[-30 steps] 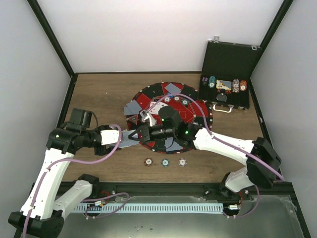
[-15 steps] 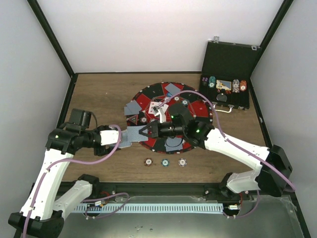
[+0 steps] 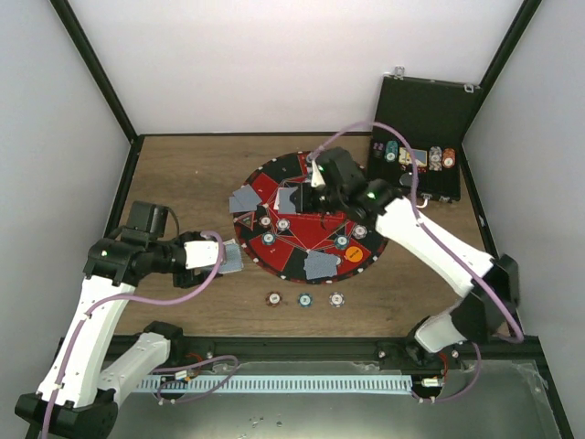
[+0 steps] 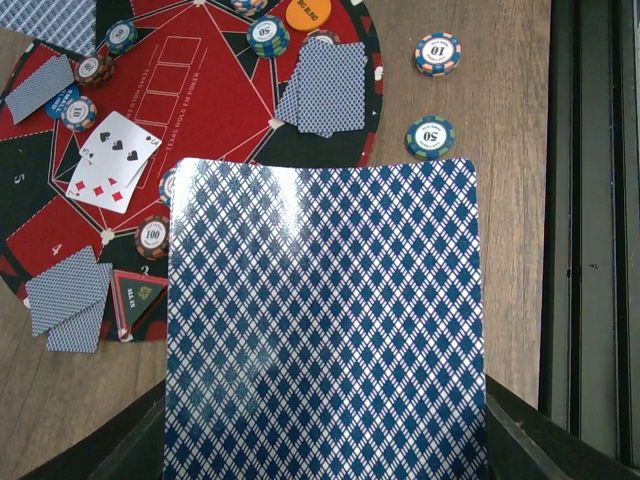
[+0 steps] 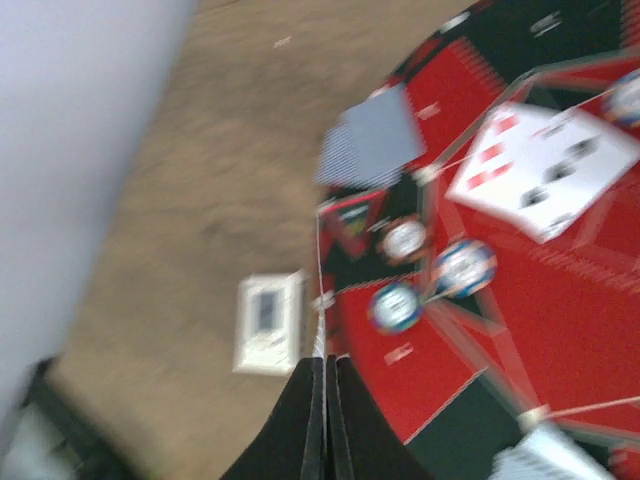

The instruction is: Distribute texas hold em gaming equipment

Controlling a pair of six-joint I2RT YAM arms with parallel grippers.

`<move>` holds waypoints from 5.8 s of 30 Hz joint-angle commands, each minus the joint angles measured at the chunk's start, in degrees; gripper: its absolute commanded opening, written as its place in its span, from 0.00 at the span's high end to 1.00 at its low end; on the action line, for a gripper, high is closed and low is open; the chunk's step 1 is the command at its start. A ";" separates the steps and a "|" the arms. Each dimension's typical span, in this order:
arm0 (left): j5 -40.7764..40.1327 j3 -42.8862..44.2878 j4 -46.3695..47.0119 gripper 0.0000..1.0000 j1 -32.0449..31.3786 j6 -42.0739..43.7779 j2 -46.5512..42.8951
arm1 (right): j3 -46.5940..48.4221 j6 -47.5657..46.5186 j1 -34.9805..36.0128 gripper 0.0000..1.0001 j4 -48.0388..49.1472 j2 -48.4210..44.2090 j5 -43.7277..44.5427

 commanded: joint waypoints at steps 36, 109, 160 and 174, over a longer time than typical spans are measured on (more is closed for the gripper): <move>1.57 -0.85 1.32 0.96 0.02 -0.98 -1.44 | 11.87 -36.93 5.02 0.38 0.89 36.60 47.84; 1.83 0.17 0.72 0.96 0.02 -0.06 -0.16 | -18.13 24.43 13.22 0.21 45.62 11.86 -23.57; 1.12 0.84 1.30 0.96 0.02 0.47 1.79 | -14.15 -1.81 -26.46 0.99 13.32 6.32 -23.10; 0.82 0.59 1.43 0.96 0.02 0.25 2.84 | 0.91 -5.48 -30.95 0.99 11.45 30.54 -20.81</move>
